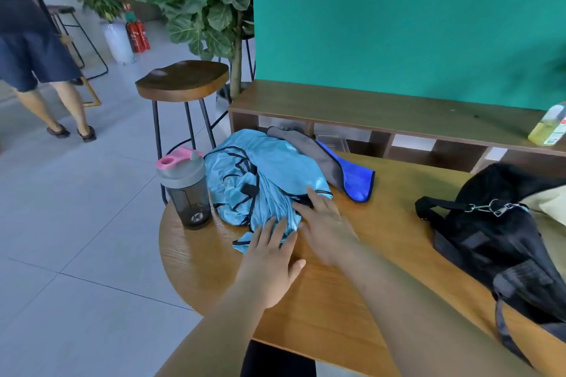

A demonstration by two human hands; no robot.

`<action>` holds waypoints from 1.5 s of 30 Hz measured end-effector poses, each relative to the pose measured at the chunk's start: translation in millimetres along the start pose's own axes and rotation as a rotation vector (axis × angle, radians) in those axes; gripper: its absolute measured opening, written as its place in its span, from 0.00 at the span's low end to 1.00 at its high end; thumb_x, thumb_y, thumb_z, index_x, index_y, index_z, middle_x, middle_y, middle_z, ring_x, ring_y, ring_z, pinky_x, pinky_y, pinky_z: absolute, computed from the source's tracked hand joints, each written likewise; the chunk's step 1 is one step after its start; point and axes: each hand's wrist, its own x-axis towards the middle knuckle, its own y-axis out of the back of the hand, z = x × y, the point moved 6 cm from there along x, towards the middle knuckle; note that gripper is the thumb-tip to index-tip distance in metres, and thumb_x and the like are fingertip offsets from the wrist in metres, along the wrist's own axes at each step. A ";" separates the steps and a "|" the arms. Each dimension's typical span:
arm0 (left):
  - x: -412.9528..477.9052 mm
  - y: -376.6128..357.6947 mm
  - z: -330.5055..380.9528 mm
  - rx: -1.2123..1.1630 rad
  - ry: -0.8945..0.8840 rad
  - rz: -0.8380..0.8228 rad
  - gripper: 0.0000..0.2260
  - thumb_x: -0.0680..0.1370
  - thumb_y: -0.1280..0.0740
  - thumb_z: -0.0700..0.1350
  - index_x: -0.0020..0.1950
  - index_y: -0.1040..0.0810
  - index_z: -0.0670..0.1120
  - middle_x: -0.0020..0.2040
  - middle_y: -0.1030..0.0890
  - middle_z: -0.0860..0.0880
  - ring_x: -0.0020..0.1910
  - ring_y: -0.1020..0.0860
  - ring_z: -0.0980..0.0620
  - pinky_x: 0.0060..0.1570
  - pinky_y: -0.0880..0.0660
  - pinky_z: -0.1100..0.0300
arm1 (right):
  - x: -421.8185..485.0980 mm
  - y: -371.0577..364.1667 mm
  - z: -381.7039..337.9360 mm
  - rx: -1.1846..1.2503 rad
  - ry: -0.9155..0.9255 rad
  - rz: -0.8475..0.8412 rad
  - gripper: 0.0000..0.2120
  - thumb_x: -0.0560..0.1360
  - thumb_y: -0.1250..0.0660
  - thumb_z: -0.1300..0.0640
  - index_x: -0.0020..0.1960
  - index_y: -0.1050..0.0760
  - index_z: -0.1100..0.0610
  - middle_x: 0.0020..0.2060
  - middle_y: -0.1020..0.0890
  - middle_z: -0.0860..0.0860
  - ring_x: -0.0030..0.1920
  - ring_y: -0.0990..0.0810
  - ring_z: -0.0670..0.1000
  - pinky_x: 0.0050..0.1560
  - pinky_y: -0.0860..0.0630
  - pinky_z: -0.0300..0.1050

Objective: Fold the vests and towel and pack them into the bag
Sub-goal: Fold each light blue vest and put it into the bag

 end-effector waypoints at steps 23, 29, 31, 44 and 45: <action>-7.4 3.8 -10.6 -0.153 0.127 0.129 0.27 0.83 0.48 0.60 0.82 0.37 0.55 0.84 0.42 0.53 0.84 0.50 0.50 0.83 0.50 0.47 | -56.2 -28.1 61.6 0.373 -0.089 0.589 0.14 0.80 0.34 0.65 0.63 0.18 0.58 0.51 0.26 0.43 0.47 0.23 0.43 0.50 0.19 0.44; -7.5 2.8 -9.9 -0.156 0.129 0.136 0.28 0.83 0.48 0.59 0.82 0.38 0.54 0.84 0.41 0.52 0.84 0.49 0.50 0.83 0.50 0.47 | -52.4 20.0 16.6 0.642 -0.015 0.526 0.14 0.84 0.41 0.63 0.61 0.22 0.50 0.42 0.18 0.45 0.43 0.21 0.44 0.43 0.25 0.38; -8.7 5.3 -8.1 -0.168 0.129 0.155 0.29 0.83 0.47 0.58 0.83 0.40 0.52 0.84 0.41 0.51 0.84 0.49 0.50 0.83 0.50 0.47 | -51.1 48.5 -2.1 0.774 0.019 0.537 0.13 0.85 0.43 0.63 0.58 0.23 0.49 0.33 0.22 0.45 0.34 0.25 0.46 0.35 0.32 0.38; -14.1 20.6 -9.4 -0.036 0.080 0.390 0.26 0.78 0.37 0.43 0.76 0.34 0.39 0.69 0.24 0.35 0.77 0.36 0.38 0.80 0.48 0.44 | -54.3 92.2 13.1 1.071 -0.241 0.607 0.10 0.84 0.43 0.60 0.53 0.25 0.51 0.37 0.20 0.43 0.42 0.21 0.48 0.43 0.25 0.46; -16.2 24.1 -8.6 -0.015 0.106 0.387 0.25 0.79 0.41 0.46 0.75 0.33 0.38 0.69 0.24 0.35 0.76 0.35 0.36 0.80 0.47 0.43 | -49.5 76.0 27.5 0.895 -0.318 0.512 0.07 0.84 0.41 0.57 0.57 0.26 0.49 0.38 0.20 0.44 0.45 0.18 0.51 0.43 0.25 0.48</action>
